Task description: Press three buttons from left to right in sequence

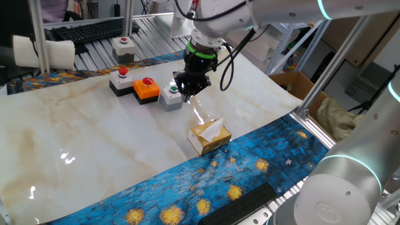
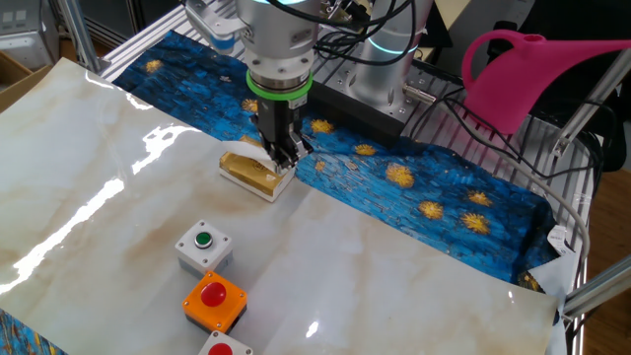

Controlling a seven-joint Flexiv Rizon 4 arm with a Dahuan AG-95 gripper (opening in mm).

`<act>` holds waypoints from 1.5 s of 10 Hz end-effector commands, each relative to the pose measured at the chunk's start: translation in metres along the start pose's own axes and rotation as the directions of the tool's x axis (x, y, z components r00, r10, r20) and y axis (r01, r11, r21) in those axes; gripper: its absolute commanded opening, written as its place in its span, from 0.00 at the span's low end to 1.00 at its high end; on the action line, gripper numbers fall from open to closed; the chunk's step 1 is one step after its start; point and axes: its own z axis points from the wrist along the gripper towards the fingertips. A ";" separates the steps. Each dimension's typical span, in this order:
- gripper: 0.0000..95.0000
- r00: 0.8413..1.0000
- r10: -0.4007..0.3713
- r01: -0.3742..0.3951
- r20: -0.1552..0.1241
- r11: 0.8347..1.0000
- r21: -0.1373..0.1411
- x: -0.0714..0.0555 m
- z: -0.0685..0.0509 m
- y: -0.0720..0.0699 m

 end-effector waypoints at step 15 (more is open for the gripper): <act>0.00 0.967 -0.197 0.198 0.162 0.980 0.012 -0.002 0.000 0.001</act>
